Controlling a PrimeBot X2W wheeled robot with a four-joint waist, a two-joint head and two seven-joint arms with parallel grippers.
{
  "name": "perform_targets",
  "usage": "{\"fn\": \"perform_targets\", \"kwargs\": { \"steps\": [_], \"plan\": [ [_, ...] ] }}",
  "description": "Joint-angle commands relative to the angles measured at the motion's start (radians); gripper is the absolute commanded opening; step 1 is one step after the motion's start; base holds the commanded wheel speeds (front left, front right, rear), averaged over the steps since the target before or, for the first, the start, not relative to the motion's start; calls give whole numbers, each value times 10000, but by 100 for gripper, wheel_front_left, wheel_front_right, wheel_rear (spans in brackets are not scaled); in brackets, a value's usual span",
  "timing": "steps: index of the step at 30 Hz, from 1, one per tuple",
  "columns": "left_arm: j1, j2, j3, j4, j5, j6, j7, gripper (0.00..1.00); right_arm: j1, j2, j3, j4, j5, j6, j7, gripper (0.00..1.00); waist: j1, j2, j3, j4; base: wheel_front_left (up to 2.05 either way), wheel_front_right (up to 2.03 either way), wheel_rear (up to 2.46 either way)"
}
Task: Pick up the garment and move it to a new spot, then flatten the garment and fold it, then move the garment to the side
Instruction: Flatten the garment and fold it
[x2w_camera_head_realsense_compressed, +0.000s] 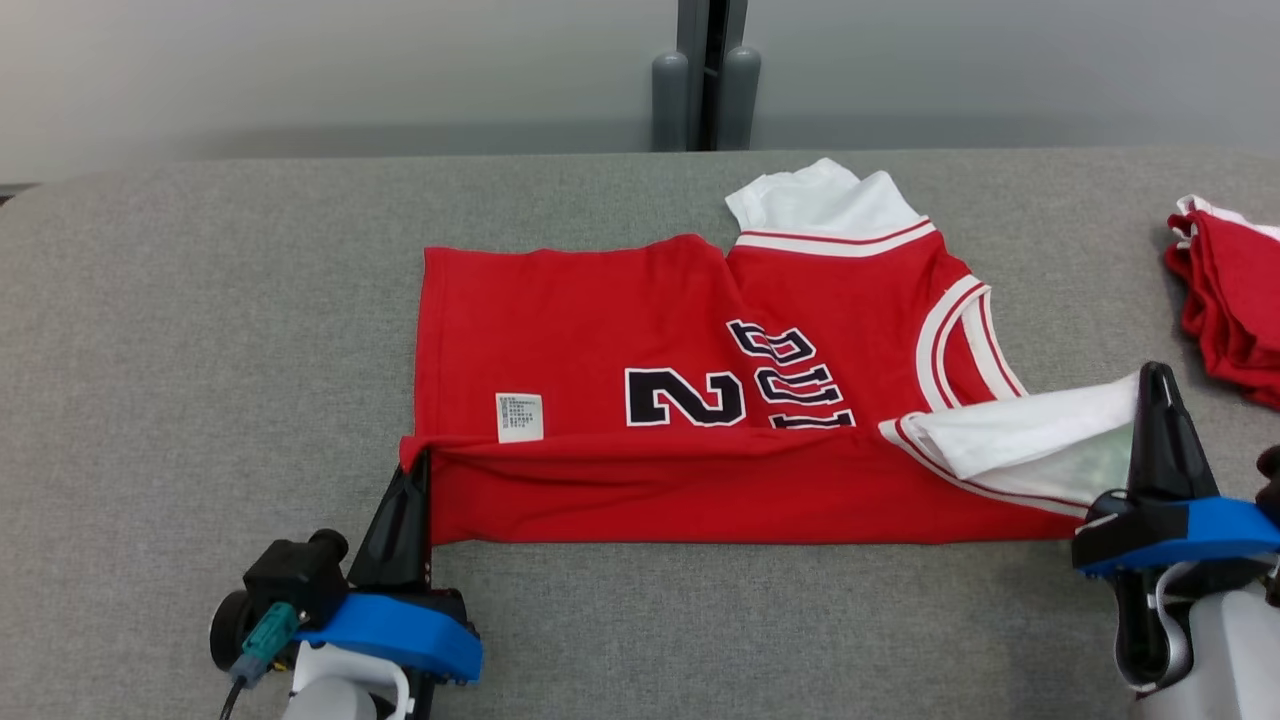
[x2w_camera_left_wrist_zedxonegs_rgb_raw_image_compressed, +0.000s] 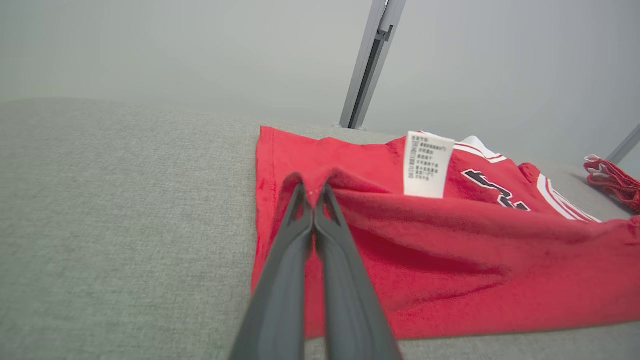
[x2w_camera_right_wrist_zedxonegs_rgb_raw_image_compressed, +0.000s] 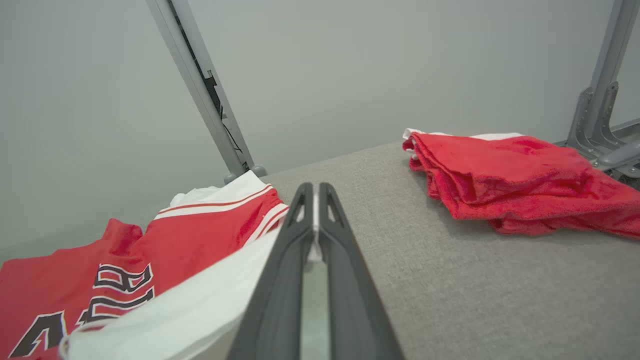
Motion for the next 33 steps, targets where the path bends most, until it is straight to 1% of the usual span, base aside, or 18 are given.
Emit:
{"fn": "perform_targets", "kwargs": {
  "steps": [1,8,13,15,16,17,18,21,25,33],
  "plan": [
    [-276,5,14,79,54,30,-29,0,-326,-71,34,99,-113,0,-46,0,-1,-1,184,93,0,0,0],
    [-1115,6,104,543,157,30,-28,0,-1602,-219,216,721,-683,0,-46,0,-1,-1,710,85,0,0,0],
    [-1366,5,186,716,223,30,-28,0,-2032,-304,260,1134,-1202,0,-46,0,-1,-1,847,68,0,0,0],
    [-1424,12,380,752,206,30,-29,0,-2088,-261,179,1284,-1306,0,-46,0,-1,-1,839,55,0,0,0],
    [-1430,6,421,755,215,30,-28,21,-2115,-232,80,1368,-1333,-2,-46,5,-1,-1,822,48,0,0,0],
    [-1414,1,430,762,242,30,-28,86,-2115,-200,-8,1517,-1389,-2,-46,48,-1,-1,787,47,0,0,0],
    [-1374,4,457,784,286,30,-29,100,-2119,-149,-81,1648,-1382,-2,-46,100,-1,-1,736,49,0,0,0],
    [-1118,7,614,832,287,30,-28,100,-1941,-84,-148,1726,-1572,0,-46,100,-1,-1,534,70,0,0,0],
    [-591,4,795,871,206,114,-28,100,-1308,31,-128,1463,-1724,0,-45,100,-1,-1,144,76,0,0,0],
    [1039,4,610,917,-89,370,-28,100,666,124,426,1124,-1762,0,-40,100,-1,-1,-935,60,0,0,0]
  ]
}}
